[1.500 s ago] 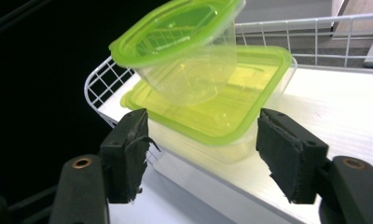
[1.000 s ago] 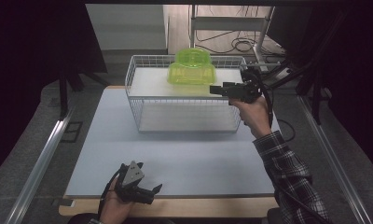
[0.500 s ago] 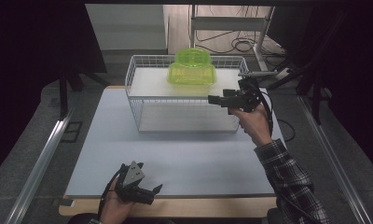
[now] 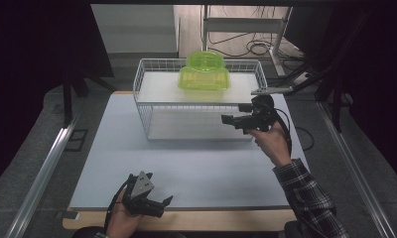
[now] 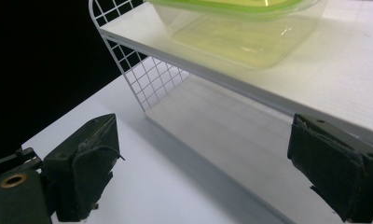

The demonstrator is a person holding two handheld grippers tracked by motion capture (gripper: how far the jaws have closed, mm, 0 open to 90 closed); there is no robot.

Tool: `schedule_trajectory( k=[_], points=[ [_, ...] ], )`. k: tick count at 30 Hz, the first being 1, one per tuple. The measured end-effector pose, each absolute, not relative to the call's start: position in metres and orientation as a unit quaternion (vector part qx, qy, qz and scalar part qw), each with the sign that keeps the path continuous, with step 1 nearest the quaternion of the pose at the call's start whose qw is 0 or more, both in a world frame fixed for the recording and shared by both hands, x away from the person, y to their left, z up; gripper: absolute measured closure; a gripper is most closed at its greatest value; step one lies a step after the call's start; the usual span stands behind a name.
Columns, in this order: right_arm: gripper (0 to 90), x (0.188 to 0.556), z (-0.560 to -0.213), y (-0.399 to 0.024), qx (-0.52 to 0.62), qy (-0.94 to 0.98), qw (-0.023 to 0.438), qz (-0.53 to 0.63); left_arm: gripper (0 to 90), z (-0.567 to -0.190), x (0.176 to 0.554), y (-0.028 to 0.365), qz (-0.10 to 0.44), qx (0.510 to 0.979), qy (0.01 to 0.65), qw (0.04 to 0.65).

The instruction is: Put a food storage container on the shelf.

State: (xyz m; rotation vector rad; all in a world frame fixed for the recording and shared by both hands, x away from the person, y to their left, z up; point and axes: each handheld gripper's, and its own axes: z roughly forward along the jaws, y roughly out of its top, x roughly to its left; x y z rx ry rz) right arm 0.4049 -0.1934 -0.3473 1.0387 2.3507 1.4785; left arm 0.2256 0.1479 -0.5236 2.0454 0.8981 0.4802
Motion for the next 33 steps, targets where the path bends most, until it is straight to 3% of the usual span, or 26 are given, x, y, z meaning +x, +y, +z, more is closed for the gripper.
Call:
schedule_trajectory(
  k=[33],
  points=[
    [2.9,0.365,-0.409,-0.2,0.343,0.812,0.111,0.459,0.0,-0.525,0.225,0.146,0.187,0.818,0.354,0.413]
  ],
)
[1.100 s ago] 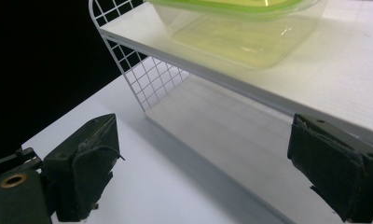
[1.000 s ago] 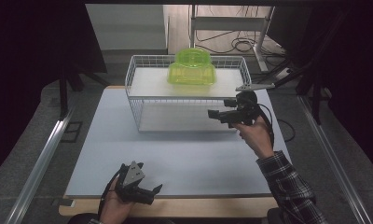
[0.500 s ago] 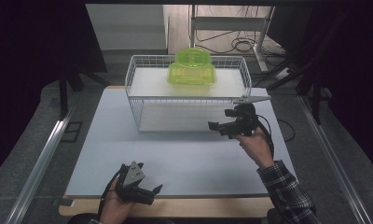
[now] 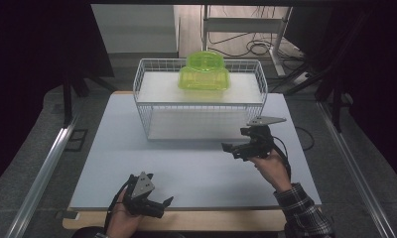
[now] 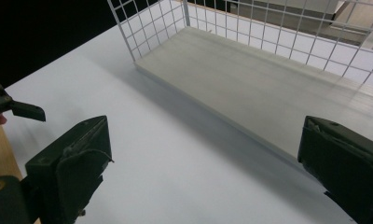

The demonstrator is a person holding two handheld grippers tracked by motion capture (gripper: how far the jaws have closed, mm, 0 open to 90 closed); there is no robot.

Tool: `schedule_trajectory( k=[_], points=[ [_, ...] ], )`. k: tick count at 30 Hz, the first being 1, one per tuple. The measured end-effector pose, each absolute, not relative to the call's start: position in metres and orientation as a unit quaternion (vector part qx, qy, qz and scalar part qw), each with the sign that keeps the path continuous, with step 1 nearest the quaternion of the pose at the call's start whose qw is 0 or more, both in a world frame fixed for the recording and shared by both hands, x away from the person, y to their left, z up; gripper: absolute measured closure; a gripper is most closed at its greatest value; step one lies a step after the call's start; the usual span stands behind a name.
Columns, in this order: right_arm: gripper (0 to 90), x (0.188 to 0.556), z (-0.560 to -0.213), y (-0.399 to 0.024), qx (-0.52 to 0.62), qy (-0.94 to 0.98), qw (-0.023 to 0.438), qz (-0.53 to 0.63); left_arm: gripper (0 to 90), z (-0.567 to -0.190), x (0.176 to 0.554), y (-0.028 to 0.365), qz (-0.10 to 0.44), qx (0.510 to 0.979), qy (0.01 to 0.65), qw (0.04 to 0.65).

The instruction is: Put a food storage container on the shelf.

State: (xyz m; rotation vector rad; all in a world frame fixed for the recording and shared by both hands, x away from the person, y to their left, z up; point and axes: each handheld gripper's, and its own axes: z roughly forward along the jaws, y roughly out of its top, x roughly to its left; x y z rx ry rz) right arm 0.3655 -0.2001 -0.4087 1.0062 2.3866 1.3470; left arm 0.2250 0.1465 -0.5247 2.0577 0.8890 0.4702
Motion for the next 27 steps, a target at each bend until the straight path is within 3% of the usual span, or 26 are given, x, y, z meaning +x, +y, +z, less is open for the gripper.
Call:
schedule_trajectory(
  k=[27],
  points=[
    [2.7,0.334,-0.466,-0.219,0.36,0.818,0.122,0.431,0.0,-0.525,0.226,0.147,0.175,0.813,0.361,0.423]
  ],
)
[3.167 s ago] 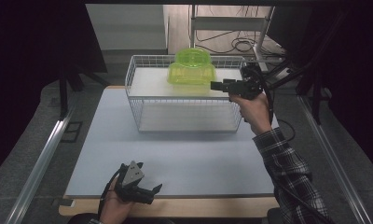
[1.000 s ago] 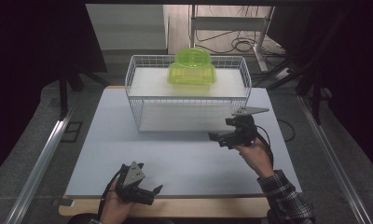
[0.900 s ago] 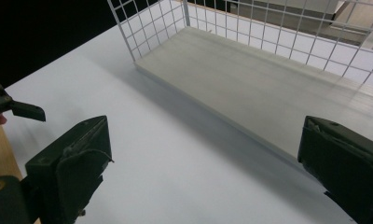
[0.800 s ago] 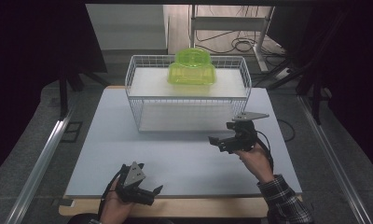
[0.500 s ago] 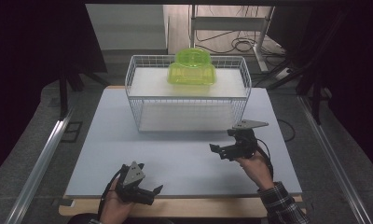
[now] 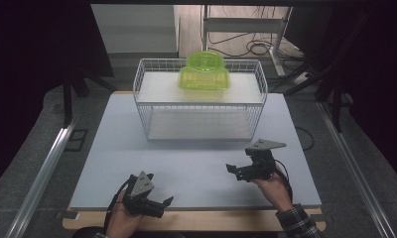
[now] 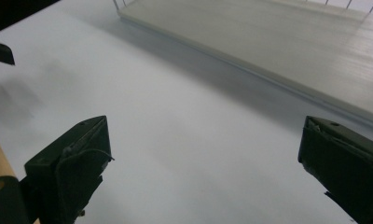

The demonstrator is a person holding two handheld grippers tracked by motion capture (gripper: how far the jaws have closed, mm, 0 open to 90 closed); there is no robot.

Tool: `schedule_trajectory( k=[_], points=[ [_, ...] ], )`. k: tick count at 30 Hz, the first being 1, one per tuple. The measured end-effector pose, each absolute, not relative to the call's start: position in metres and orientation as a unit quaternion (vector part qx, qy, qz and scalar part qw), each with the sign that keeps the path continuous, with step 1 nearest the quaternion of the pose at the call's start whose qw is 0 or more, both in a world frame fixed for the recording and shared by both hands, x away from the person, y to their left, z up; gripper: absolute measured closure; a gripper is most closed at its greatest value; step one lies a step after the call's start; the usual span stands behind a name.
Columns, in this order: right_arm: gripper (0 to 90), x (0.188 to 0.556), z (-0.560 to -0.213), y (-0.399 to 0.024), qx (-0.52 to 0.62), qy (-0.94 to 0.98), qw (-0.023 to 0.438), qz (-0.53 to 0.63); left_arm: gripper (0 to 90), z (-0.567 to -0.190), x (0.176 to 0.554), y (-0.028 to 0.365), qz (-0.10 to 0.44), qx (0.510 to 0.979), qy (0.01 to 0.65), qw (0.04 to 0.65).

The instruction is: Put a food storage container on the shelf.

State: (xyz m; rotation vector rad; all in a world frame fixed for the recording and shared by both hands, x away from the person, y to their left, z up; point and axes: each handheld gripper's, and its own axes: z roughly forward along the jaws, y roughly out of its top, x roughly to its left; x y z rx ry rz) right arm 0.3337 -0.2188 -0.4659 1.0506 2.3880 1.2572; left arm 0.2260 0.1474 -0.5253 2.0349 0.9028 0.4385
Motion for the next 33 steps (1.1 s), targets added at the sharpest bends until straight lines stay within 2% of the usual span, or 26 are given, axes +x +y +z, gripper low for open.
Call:
schedule_trajectory(
  k=[26,33],
  points=[
    [2.2,0.306,-0.51,-0.226,0.363,0.849,0.12,0.366,0.0,-0.528,0.227,0.147,0.184,0.821,0.353,0.408],
    [0.8,0.306,-0.51,-0.226,0.358,0.852,0.128,0.36,0.0,-0.528,0.228,0.147,0.186,0.822,0.353,0.406]
  ],
)
